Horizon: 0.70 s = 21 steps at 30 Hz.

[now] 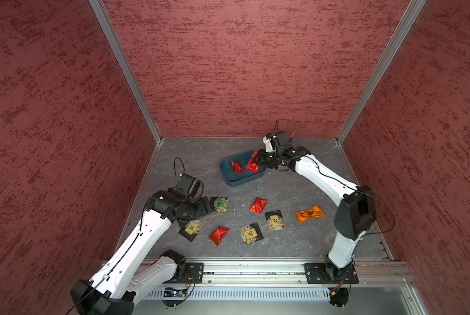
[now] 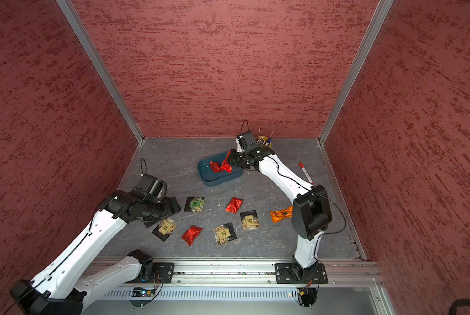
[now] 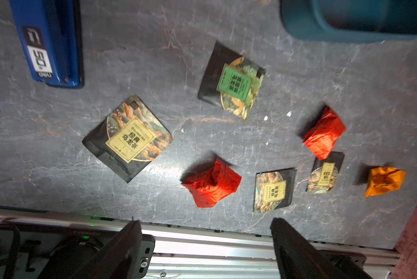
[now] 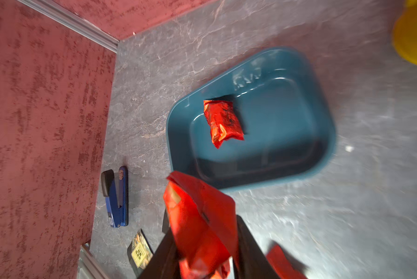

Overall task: Put the tea bags into the storage box
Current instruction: Place the tea bag in the storage box.

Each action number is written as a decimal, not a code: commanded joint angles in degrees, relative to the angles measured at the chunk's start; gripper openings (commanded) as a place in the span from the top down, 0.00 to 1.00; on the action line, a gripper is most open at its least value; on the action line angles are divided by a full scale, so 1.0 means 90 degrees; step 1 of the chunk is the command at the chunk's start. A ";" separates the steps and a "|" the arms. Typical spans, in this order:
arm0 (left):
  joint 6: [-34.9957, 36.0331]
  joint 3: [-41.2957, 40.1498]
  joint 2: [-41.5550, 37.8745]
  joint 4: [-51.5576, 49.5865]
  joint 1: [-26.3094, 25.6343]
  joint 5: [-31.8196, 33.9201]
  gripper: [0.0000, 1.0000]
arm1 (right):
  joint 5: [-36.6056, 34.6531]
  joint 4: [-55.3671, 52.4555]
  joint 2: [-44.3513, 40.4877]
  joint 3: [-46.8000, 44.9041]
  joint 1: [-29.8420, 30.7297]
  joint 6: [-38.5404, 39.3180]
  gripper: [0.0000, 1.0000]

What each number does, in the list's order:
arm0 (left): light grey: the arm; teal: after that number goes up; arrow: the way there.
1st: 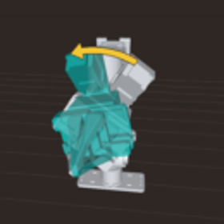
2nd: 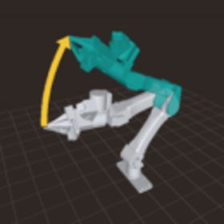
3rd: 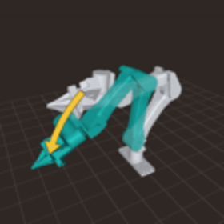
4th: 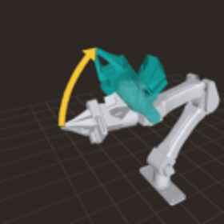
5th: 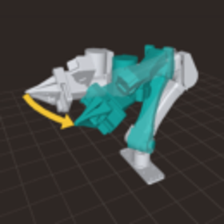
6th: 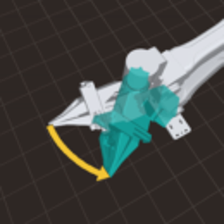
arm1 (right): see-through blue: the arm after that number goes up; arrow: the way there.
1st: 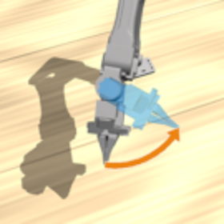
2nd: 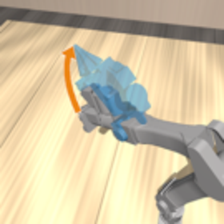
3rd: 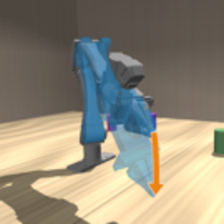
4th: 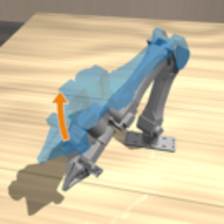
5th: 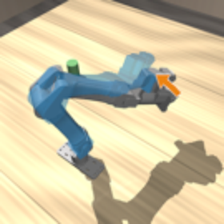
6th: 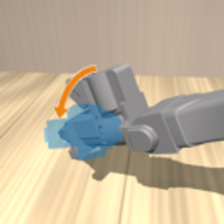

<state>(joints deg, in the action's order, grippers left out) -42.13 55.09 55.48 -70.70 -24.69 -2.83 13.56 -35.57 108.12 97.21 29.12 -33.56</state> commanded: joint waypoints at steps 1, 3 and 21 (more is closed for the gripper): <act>-0.0220 -0.0407 0.0021 0.0450 -0.0160 0.0049 0.11 | -0.0338 -0.0586 0.0751 0.0871 -0.0033 0.0112 0.65; -0.0274 -0.0627 0.0129 0.0762 -0.0320 -0.0007 0.11 | -0.0403 -0.0840 0.1267 0.1465 -0.0033 0.0199 0.65; 0.0164 -0.1516 0.1344 0.2233 -0.0956 -0.0260 0.08 | -0.0979 -0.1675 0.2904 0.3242 -0.0143 0.0213 0.32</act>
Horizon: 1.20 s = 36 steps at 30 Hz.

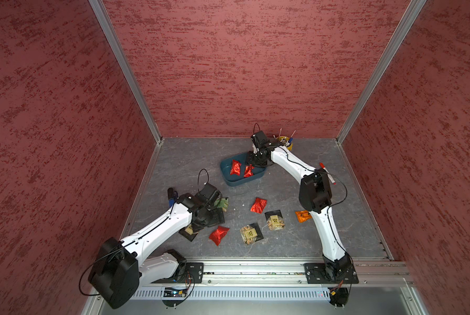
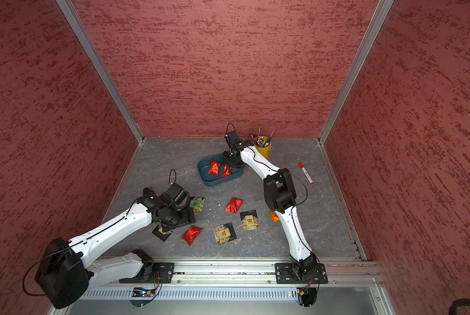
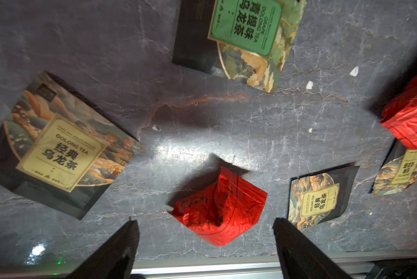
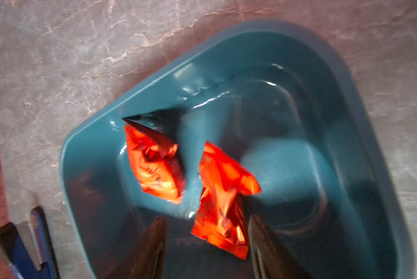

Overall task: Put the tea bags into the storage box
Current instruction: Place the tea bag in the storage box, then pick up the tea bag from the center of the board.

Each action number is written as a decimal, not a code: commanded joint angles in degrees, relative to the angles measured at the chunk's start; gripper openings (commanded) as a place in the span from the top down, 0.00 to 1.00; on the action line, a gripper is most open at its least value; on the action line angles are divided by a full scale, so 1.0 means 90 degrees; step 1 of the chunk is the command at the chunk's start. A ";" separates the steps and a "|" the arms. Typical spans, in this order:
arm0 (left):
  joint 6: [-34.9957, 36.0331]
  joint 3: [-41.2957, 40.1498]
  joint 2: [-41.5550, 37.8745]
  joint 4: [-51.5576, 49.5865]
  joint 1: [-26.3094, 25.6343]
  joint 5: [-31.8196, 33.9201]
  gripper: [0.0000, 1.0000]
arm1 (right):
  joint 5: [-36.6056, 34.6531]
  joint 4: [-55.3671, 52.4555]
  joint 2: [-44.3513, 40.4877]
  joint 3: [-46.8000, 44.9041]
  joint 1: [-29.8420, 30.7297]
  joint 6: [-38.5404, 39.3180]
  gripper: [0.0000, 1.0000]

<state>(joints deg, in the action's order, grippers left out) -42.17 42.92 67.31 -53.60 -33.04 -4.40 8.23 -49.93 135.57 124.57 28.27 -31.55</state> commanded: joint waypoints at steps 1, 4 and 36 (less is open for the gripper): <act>0.0198 -0.0218 0.0040 0.0367 -0.0030 -0.0099 0.08 | -0.0431 -0.0026 -0.0230 0.0170 -0.0052 -0.0010 0.30; 0.0266 -0.0310 0.0080 0.0384 -0.0039 -0.0148 0.08 | -0.0593 0.0038 -0.0557 0.0104 -0.0051 -0.0025 0.27; 0.0413 -0.0214 0.1032 0.0451 -0.1079 0.0063 0.15 | -0.1797 0.0440 -0.5958 -0.5854 -0.0075 -0.0353 0.17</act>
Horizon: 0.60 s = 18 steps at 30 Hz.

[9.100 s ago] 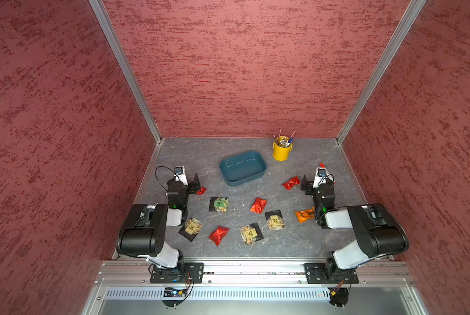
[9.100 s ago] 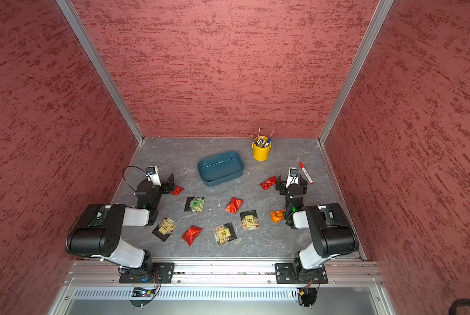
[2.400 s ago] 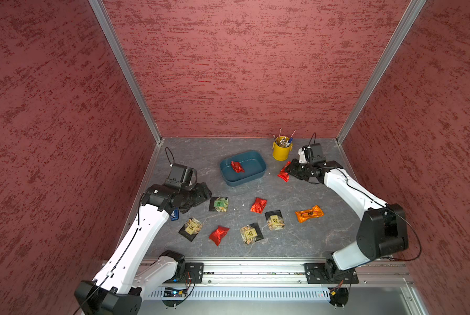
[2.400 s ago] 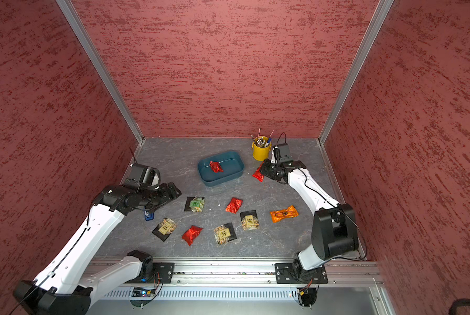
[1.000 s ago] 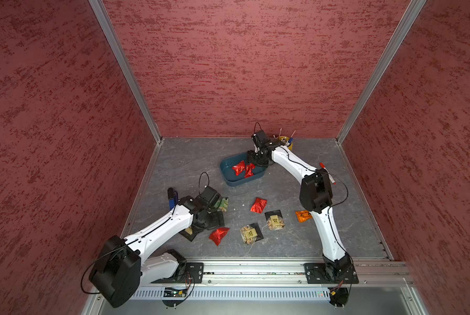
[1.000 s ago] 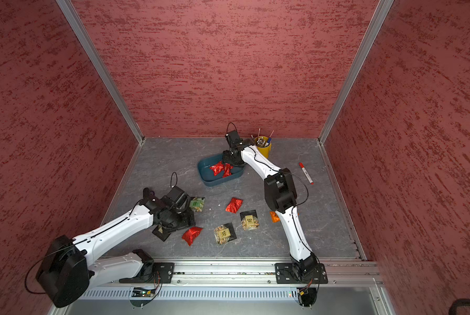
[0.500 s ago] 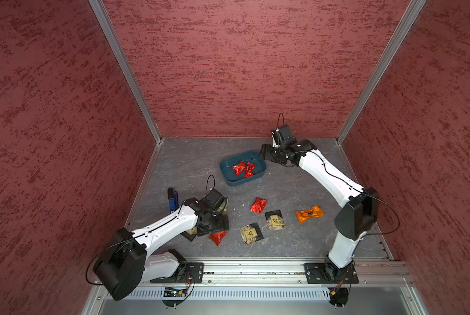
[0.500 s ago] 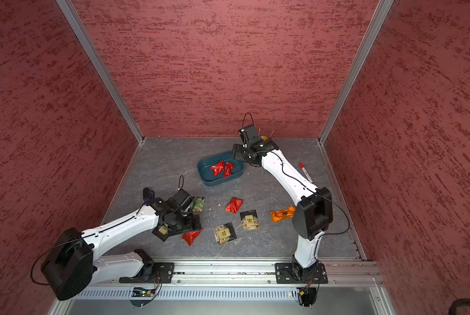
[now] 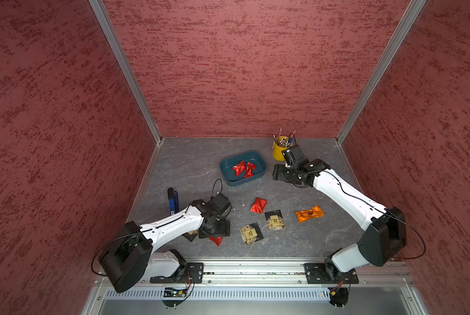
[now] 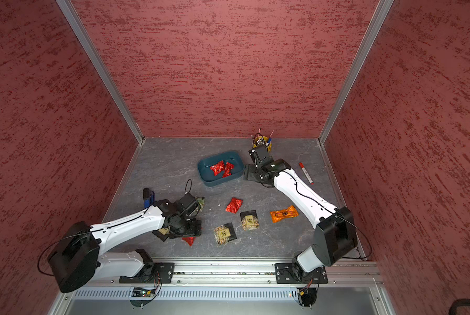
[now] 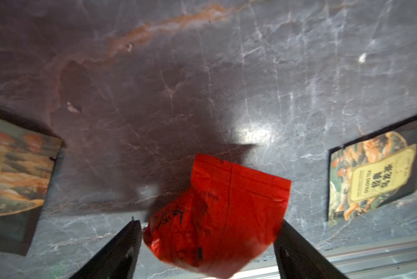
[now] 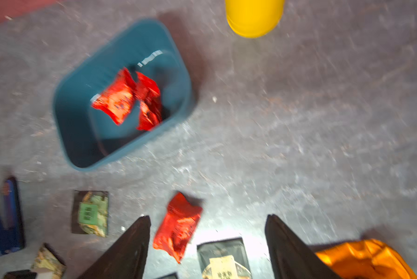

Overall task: Put the tea bags into the storage box
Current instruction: Pick up the tea bag from the center of the board.

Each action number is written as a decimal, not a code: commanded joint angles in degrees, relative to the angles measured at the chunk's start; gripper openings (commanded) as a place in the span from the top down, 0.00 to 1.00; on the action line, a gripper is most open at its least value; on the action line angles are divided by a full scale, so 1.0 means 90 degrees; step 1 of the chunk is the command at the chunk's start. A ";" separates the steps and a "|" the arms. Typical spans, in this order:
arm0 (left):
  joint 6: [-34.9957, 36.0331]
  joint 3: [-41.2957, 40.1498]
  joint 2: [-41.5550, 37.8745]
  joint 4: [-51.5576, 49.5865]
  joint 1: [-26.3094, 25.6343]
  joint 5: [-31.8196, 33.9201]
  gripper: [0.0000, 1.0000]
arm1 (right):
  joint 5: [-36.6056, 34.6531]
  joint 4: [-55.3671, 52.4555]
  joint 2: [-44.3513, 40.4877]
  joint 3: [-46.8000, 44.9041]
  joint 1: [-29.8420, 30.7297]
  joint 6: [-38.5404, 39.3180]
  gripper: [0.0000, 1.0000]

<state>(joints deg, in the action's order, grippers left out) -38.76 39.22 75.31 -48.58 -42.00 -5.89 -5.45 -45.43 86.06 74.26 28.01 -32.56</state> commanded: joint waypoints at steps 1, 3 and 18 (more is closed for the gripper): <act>0.0049 0.0217 0.0206 -0.0111 -0.0097 0.0235 0.17 | -0.0333 -0.0112 -0.0577 -0.0373 -0.0051 -0.0297 0.16; 0.0049 0.0252 0.0320 -0.0104 -0.0113 0.0249 0.20 | -0.0516 -0.0307 -0.0796 -0.0565 -0.0046 -0.0441 0.13; 0.0037 0.0559 0.0177 -0.0220 -0.0148 0.0426 0.55 | -0.0635 -0.1134 -0.2495 -0.2213 -0.0358 -0.1616 0.06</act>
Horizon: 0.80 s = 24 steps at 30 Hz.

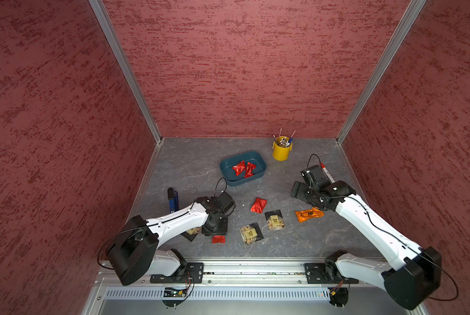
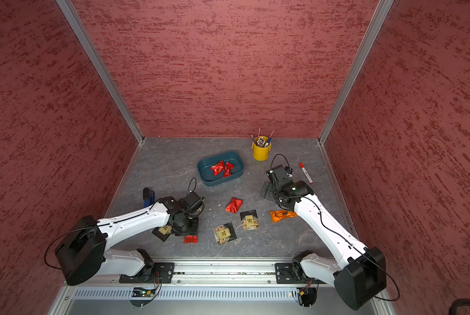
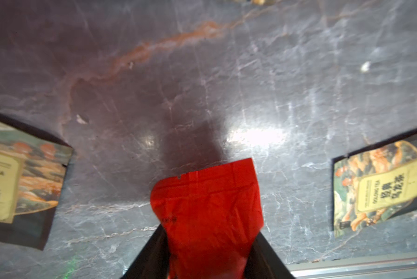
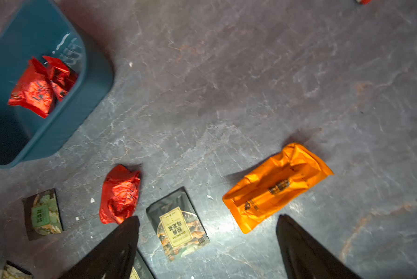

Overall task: Put the tea bags into the storage box
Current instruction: Pick up the tea bag from the center of the board, then place the tea bag in the storage box.

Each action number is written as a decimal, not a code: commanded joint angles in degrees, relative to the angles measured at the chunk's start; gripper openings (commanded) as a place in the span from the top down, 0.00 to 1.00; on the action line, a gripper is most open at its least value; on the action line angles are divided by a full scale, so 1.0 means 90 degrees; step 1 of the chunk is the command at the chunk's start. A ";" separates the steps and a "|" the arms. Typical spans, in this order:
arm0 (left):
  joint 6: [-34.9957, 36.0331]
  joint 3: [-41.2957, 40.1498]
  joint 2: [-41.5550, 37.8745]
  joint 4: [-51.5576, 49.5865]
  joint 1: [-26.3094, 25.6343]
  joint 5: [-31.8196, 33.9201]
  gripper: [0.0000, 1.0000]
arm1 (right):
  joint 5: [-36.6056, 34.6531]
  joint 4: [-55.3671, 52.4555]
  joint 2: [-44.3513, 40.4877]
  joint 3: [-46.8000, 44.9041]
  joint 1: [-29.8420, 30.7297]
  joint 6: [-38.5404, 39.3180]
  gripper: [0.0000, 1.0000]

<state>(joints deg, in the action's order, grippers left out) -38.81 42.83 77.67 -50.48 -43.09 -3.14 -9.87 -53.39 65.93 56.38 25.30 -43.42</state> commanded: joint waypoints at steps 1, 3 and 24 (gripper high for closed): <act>0.0058 0.0168 -0.0043 0.0011 -0.0015 0.0092 0.57 | -0.0133 -0.0240 -0.0346 -0.0328 -0.0067 -0.0485 0.05; 0.0131 0.0232 0.0079 0.0001 -0.0001 0.0052 0.58 | -0.0128 -0.0264 -0.0528 -0.0490 -0.0077 -0.0624 0.05; 0.1762 0.4088 0.2166 0.0152 0.1621 -0.0203 0.56 | 0.0894 0.0102 -0.1147 -0.1810 -0.1090 -0.1279 0.02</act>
<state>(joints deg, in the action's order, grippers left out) -25.52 77.54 95.37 -51.88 -30.17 -3.53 -4.82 -55.40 56.12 40.62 16.64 -54.70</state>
